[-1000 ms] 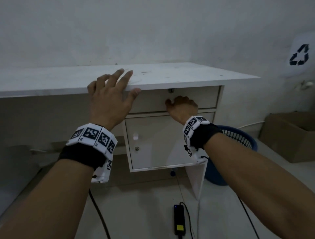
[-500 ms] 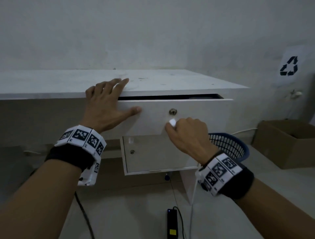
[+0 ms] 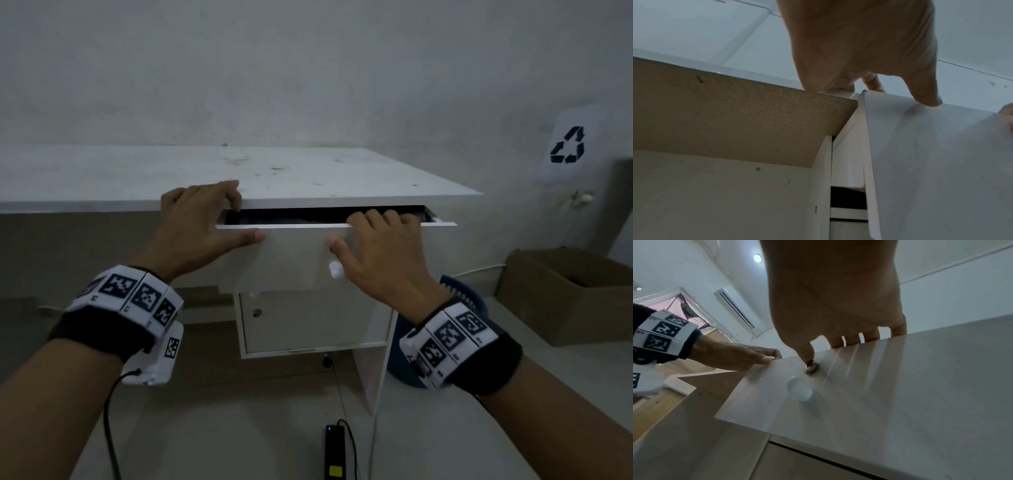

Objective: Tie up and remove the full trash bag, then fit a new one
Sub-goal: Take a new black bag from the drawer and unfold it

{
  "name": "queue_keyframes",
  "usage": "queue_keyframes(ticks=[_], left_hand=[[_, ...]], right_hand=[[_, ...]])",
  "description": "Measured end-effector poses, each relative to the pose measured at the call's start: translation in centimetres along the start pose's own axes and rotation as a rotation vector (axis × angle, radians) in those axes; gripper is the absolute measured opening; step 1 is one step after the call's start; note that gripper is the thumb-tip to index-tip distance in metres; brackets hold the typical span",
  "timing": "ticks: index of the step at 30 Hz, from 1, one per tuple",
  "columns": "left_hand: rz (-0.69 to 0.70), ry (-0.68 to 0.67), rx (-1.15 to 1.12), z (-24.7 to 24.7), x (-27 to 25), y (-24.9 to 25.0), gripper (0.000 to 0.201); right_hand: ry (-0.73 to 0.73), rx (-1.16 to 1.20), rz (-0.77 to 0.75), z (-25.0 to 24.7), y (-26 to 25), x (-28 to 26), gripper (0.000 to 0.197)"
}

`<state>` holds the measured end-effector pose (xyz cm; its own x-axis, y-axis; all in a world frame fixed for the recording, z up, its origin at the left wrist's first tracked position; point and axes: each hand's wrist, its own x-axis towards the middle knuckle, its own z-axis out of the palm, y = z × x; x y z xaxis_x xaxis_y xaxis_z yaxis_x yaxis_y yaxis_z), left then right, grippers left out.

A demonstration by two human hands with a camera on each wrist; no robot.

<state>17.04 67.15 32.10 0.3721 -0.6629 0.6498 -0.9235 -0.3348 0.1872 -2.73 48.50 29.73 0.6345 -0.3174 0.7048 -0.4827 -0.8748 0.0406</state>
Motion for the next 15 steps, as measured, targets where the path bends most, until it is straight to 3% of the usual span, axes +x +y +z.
queue_keyframes(ticks=[3,6,9,15], left_hand=[[0.0,-0.079,0.025,-0.6,0.3,0.1,0.049],[0.02,-0.177,0.07,-0.8,0.4,-0.6,0.065],[0.05,-0.179,0.102,-0.7,0.3,-0.9,0.068],[0.074,-0.164,0.147,-0.6,0.1,-0.9,0.069]], right_hand=[[-0.067,0.052,0.017,-0.5,0.0,0.1,0.041],[0.001,0.125,-0.055,-0.8,0.4,-0.8,0.039],[-0.036,0.225,-0.065,-0.9,1.3,-0.5,0.046],[-0.434,0.131,-0.005,-2.8,-0.6,2.4,0.077]])
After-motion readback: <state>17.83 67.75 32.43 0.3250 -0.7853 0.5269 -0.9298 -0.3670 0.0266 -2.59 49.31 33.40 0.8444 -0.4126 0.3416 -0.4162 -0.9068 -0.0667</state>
